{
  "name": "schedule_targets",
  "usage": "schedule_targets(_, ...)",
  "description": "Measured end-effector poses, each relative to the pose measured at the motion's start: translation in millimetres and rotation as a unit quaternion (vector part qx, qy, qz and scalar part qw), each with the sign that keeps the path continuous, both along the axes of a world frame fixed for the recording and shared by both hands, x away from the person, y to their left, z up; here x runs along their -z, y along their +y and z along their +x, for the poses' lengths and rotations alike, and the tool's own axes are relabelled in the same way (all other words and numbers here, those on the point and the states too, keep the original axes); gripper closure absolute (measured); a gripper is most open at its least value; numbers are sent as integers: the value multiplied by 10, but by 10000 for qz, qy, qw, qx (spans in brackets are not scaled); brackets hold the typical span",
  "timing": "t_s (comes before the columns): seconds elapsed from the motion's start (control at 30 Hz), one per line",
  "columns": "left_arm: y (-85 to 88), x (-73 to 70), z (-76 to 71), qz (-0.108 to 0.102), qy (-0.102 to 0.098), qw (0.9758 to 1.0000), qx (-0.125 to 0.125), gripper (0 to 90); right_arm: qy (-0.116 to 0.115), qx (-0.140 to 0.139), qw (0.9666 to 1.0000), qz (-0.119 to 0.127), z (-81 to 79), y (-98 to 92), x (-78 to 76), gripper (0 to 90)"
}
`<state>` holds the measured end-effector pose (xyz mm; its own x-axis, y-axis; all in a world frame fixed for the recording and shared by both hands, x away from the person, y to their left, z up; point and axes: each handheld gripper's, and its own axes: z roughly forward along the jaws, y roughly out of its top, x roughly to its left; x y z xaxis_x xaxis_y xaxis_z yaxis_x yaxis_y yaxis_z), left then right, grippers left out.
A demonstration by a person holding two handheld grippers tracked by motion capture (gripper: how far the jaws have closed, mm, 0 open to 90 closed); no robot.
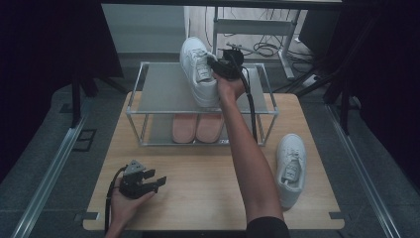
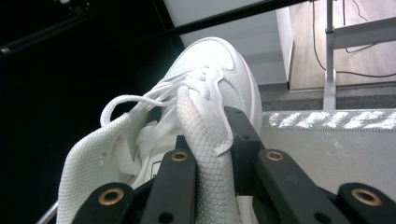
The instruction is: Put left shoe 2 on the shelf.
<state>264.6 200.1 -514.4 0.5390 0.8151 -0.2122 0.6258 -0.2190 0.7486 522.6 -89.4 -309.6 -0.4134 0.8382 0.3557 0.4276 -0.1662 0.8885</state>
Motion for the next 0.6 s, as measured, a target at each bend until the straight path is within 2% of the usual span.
schedule_targets(0.1,2,-3,4,-6,0,10000,9,421,51,21,10000,-40,38,22,31,826)
schedule_targets(0.17,8,0,8,-3,4,10000,-25,421,183,106,9998,-22,105,43,109,821)
schedule_targets(0.3,7,12,14,-20,25,10000,-43,421,323,158,9992,-186,176,66,204,795)
schedule_targets(0.4,8,15,15,-12,25,10000,-50,421,483,114,9987,-89,232,37,250,708)
schedule_targets(0.47,8,16,16,-11,26,10000,-52,421,576,-132,9981,174,269,-12,255,589)
schedule_targets(0.5,6,18,17,-10,30,10000,-56,421,562,-168,9981,199,269,-27,245,560)
schedule_targets(0.53,6,18,17,-10,30,10000,-56,421,562,-168,9981,199,269,-27,245,560)
schedule_targets(0.6,3,15,16,25,23,10000,-31,420,465,-240,9986,14,214,-47,198,536)
